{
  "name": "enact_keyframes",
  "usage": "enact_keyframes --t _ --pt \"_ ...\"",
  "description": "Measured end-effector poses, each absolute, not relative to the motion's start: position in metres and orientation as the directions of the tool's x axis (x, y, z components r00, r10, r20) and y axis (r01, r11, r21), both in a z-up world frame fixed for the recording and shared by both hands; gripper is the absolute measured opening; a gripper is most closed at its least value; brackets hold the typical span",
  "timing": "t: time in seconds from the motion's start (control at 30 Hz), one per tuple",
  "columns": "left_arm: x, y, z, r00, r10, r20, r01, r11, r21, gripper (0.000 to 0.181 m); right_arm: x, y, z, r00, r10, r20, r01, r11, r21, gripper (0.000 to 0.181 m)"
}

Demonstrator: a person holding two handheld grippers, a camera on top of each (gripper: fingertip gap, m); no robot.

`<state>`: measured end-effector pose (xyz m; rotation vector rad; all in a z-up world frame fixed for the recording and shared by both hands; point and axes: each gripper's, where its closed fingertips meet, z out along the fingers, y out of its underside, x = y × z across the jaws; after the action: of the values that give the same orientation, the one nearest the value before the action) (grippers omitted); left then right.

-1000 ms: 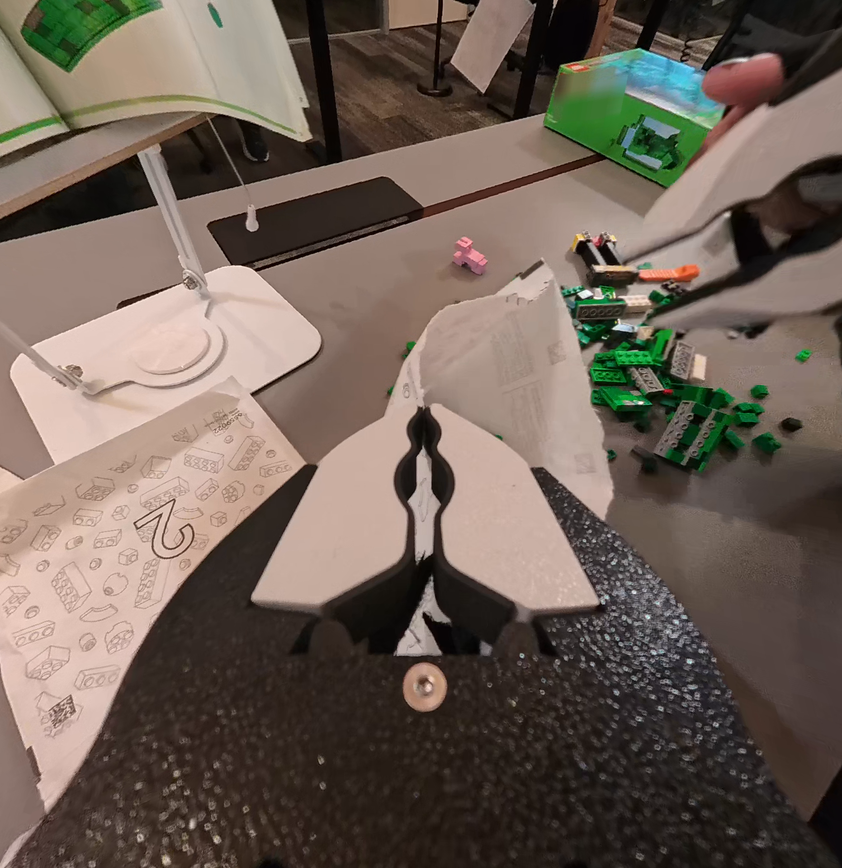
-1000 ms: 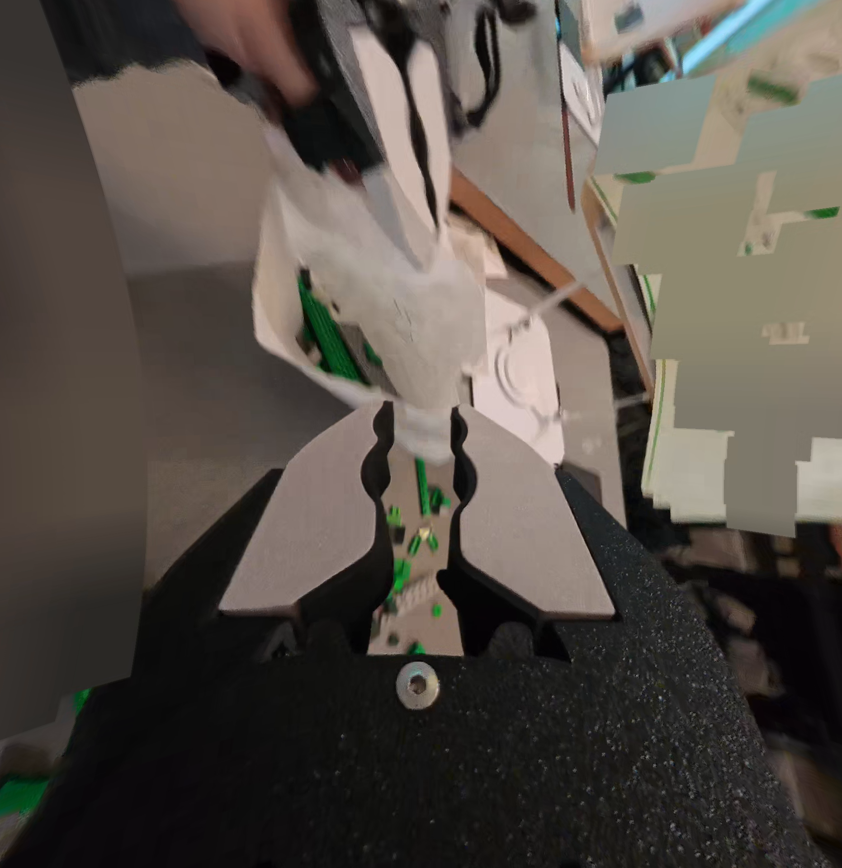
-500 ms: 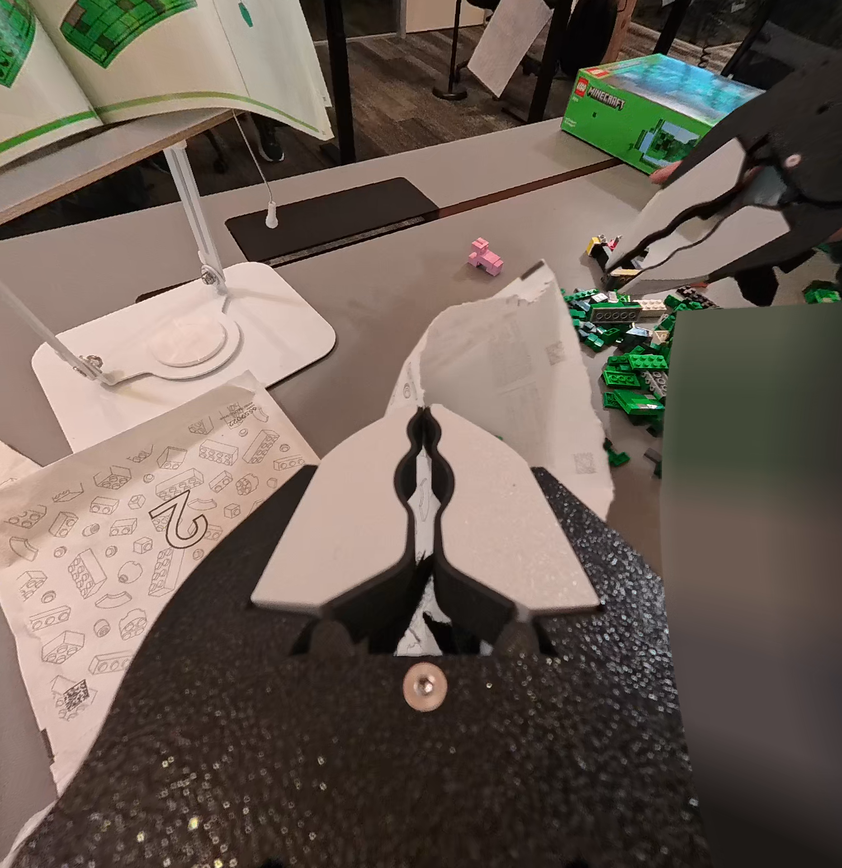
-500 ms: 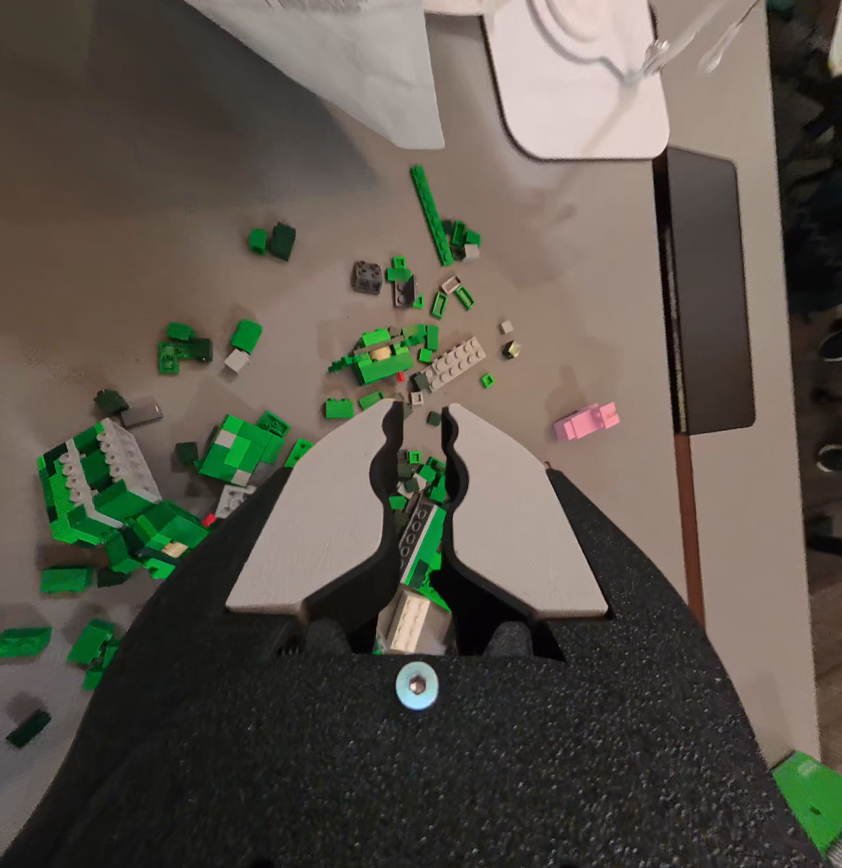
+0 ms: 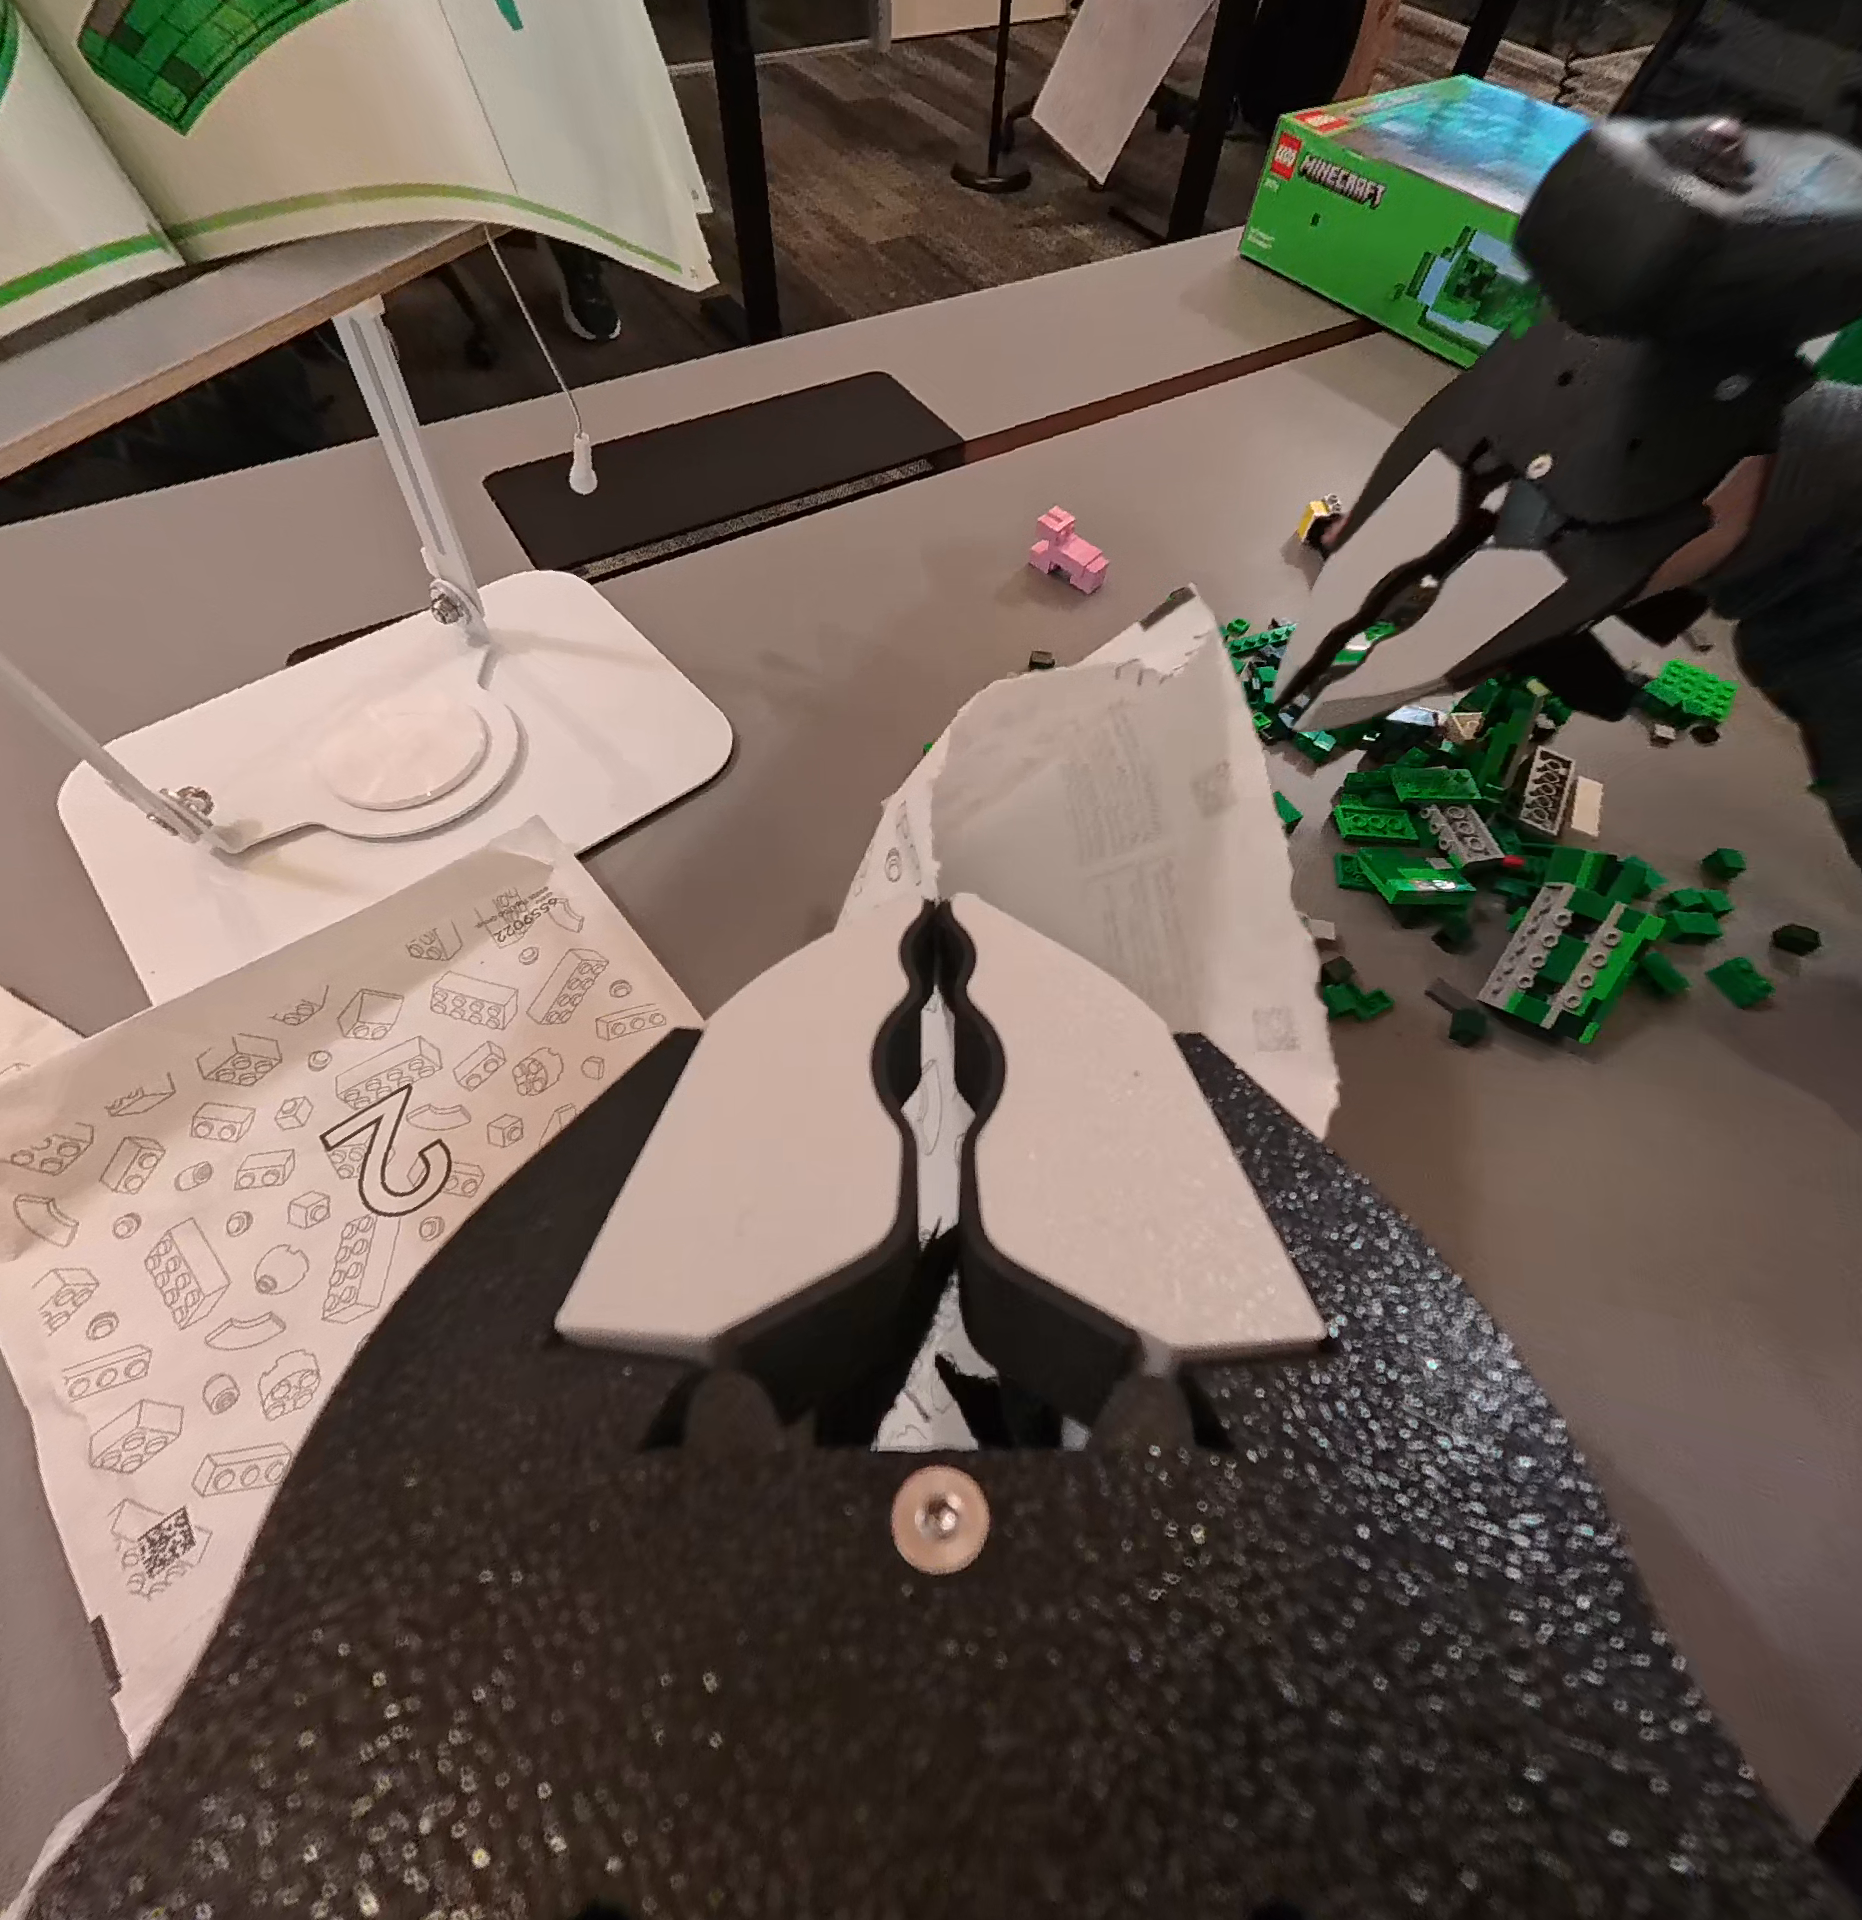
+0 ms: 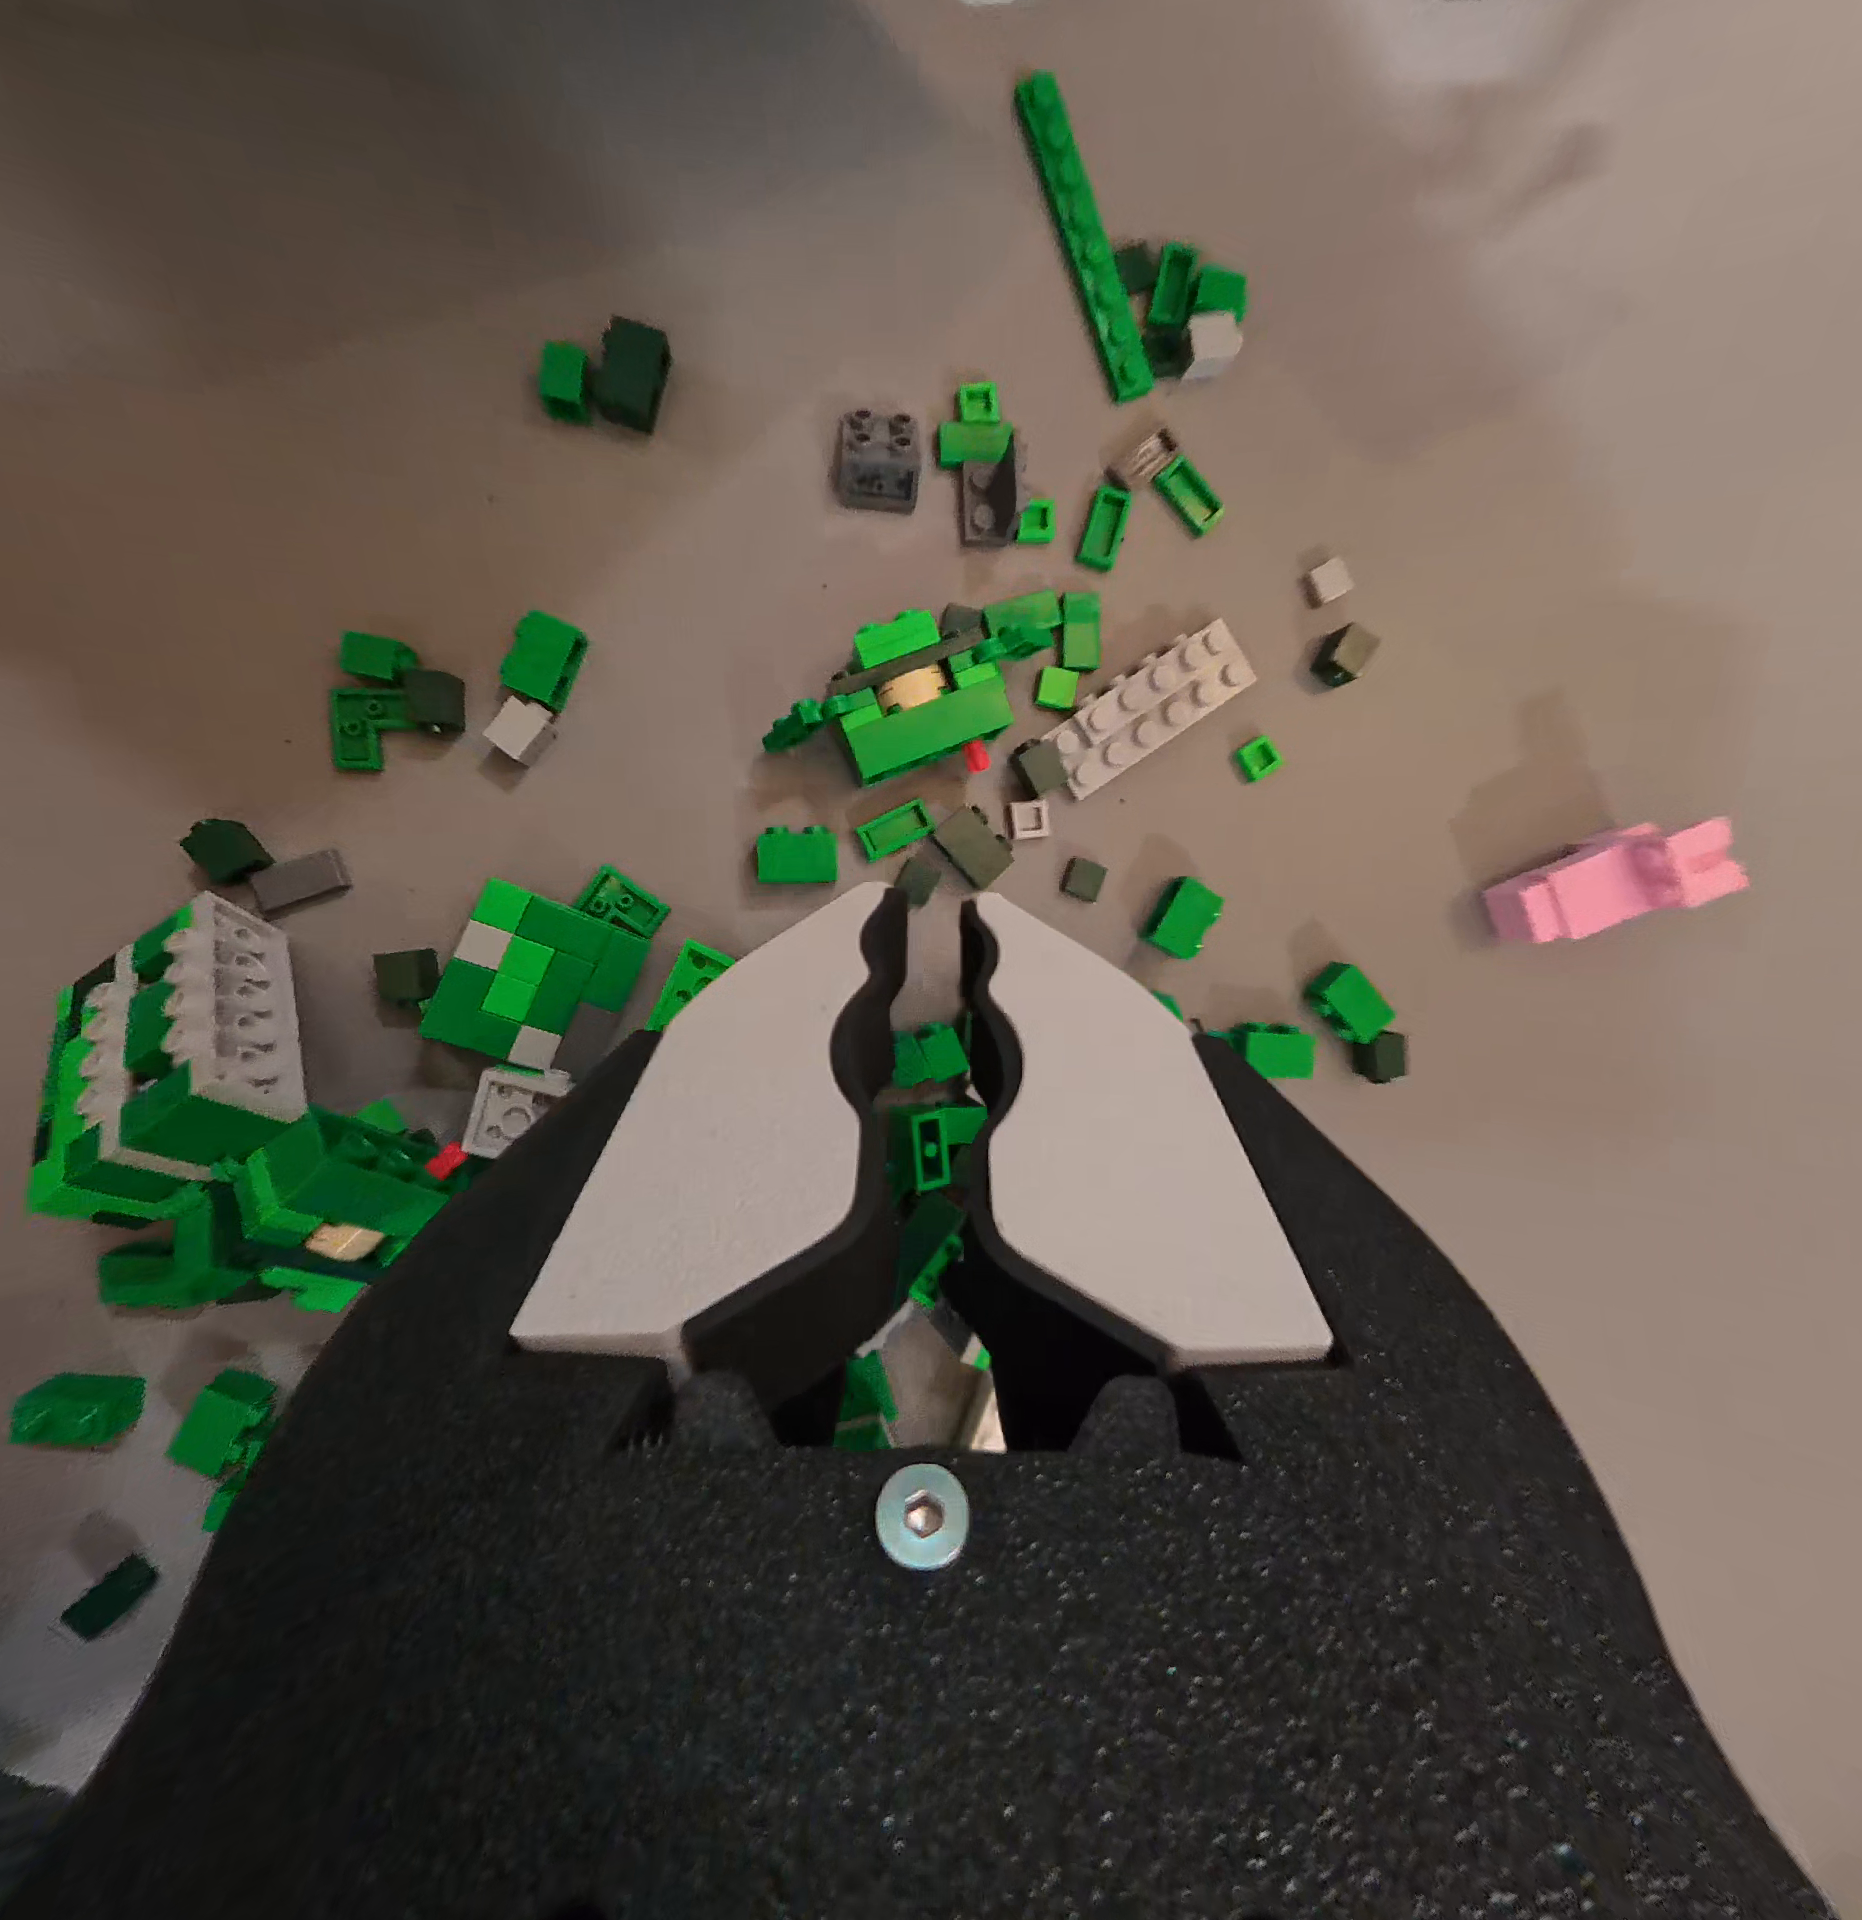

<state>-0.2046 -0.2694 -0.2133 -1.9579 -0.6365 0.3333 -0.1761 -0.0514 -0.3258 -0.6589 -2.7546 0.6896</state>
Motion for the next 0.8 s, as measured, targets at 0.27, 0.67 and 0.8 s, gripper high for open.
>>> enact_keyframes --t 0.27,0.67,0.8 --pt "-0.203 -0.266 -0.215 0.829 0.558 0.040 0.287 -0.364 -0.886 0.000 -0.181 -0.054 -0.356 -0.874 0.485 0.034 0.418 0.785 -0.458 0.015" --pt "-0.200 -0.262 -0.212 0.837 0.546 0.040 0.280 -0.363 -0.889 0.000 -0.168 -0.089 -0.272 -0.877 0.343 0.335 0.147 0.857 -0.494 0.007" --pt "-0.195 -0.256 -0.212 0.851 0.524 0.035 0.268 -0.376 -0.887 0.000 -0.131 -0.154 -0.211 -0.830 0.144 0.539 -0.222 0.801 -0.556 0.007"
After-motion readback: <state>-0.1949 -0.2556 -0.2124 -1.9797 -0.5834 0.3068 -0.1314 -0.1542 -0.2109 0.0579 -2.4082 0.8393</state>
